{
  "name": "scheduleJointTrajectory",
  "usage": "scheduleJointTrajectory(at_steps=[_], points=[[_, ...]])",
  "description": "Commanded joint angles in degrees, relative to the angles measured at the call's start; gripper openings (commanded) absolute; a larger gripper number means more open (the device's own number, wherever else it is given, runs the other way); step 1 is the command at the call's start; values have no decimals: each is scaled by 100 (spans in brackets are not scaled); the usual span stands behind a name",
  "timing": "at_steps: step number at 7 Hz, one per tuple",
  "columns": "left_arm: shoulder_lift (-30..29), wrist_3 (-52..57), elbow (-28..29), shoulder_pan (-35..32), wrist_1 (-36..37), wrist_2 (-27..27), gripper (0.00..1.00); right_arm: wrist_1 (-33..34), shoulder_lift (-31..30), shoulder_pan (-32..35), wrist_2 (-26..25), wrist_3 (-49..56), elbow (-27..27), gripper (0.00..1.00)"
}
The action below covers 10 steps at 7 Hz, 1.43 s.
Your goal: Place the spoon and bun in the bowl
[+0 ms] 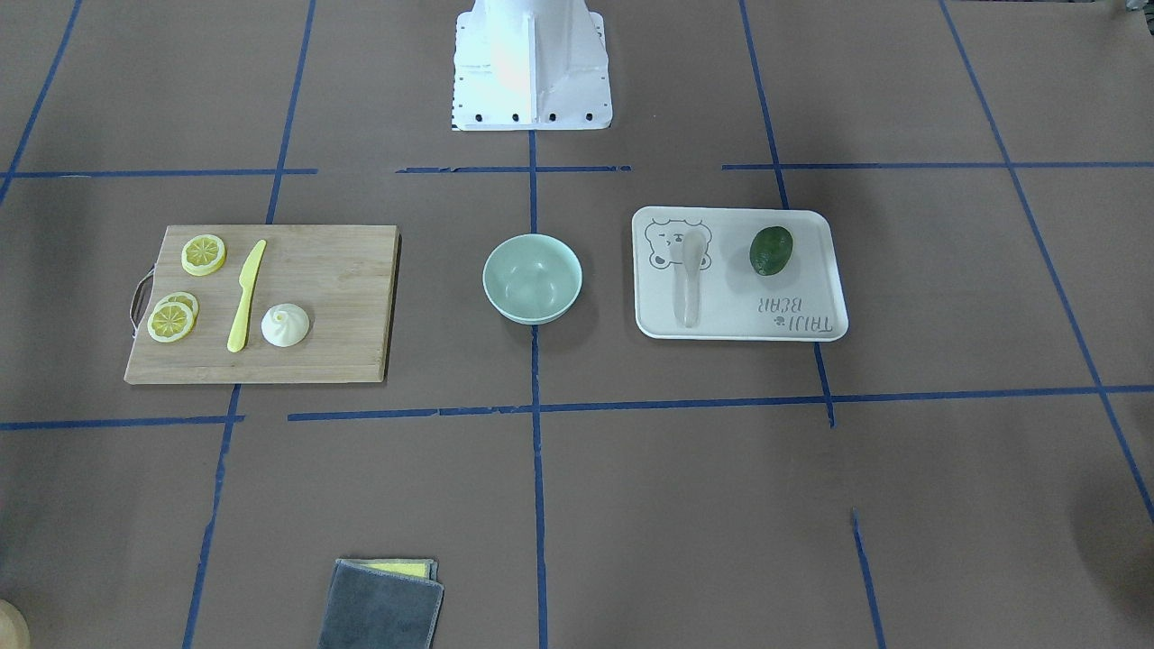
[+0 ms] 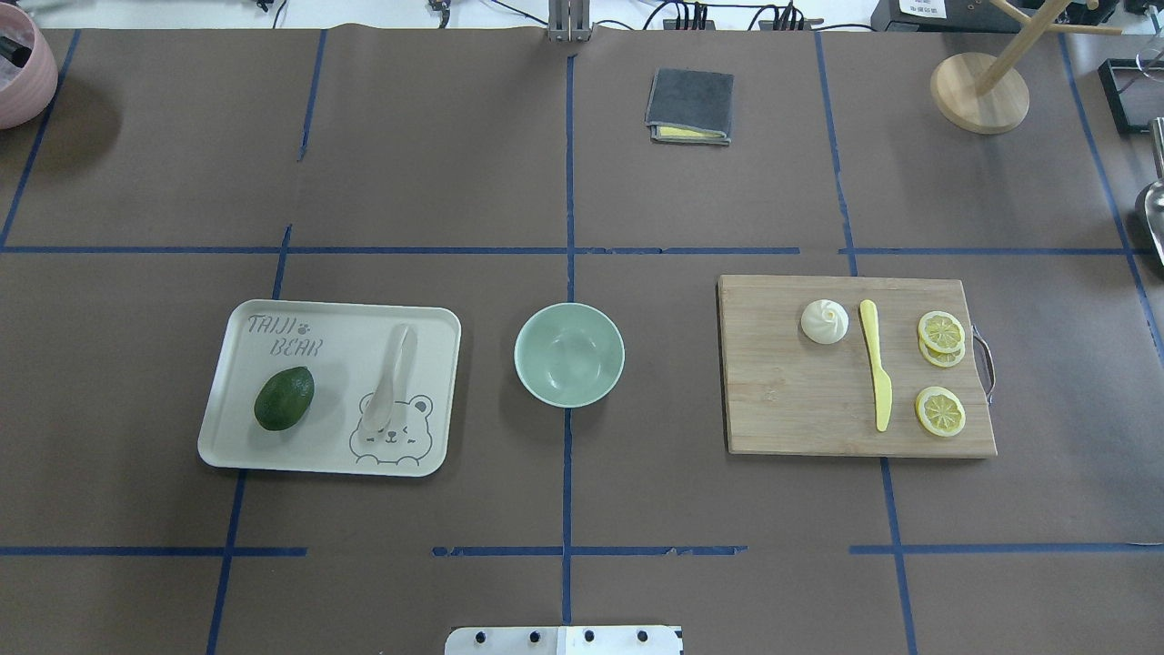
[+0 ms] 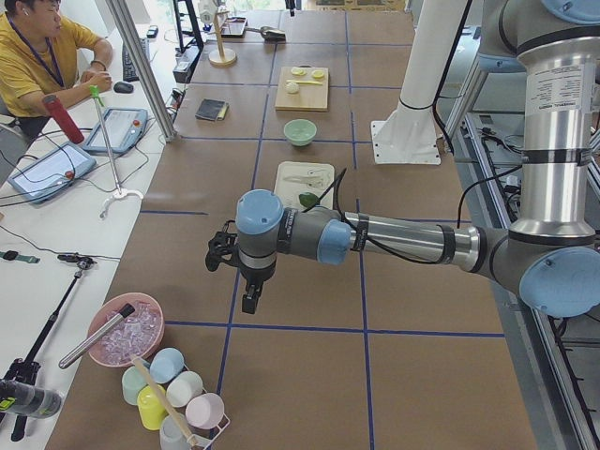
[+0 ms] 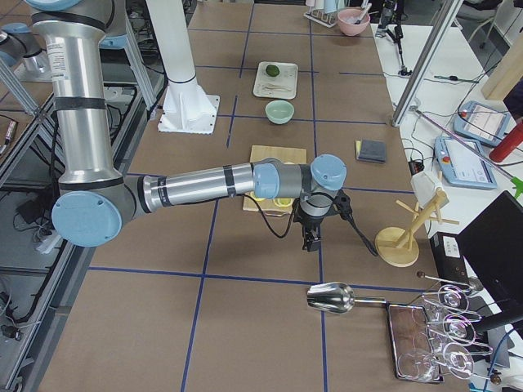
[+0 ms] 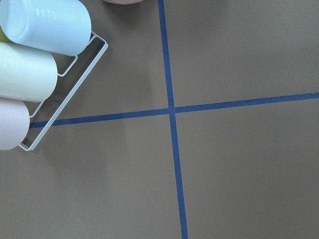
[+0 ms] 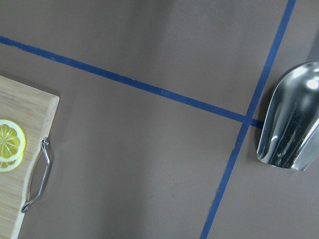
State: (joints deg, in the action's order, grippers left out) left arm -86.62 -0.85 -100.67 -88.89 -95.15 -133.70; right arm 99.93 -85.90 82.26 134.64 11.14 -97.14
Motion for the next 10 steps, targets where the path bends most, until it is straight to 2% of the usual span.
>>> scheduleJointTrajectory(at_steps=[1,2,3,5,6,7,8,10], points=[[-82,-11,12,21,-152,-584,100,0,-6,0,1,-241,-16,100],[-126,41,4,74,-458,-587,100,-131,-32,0,1,-1018,-68,100],[-83,50,12,352,-905,-770,100,-532,-172,0,1,-1548,-34,100],[-118,-159,-66,1065,-1531,-886,100,-1027,-383,0,-8,-2106,36,100],[-214,-944,-154,1311,-2090,-956,100,-1063,-445,0,-8,-2098,54,100],[-354,-1900,-241,1827,-2644,-878,100,-1063,-445,0,-8,-2107,46,100],[-712,-2849,-277,2371,-2745,-677,100,-1063,-437,0,-8,-2107,28,100],[-1555,-4321,-190,3610,-2711,531,100,-1064,-428,0,-8,-2107,37,100]])
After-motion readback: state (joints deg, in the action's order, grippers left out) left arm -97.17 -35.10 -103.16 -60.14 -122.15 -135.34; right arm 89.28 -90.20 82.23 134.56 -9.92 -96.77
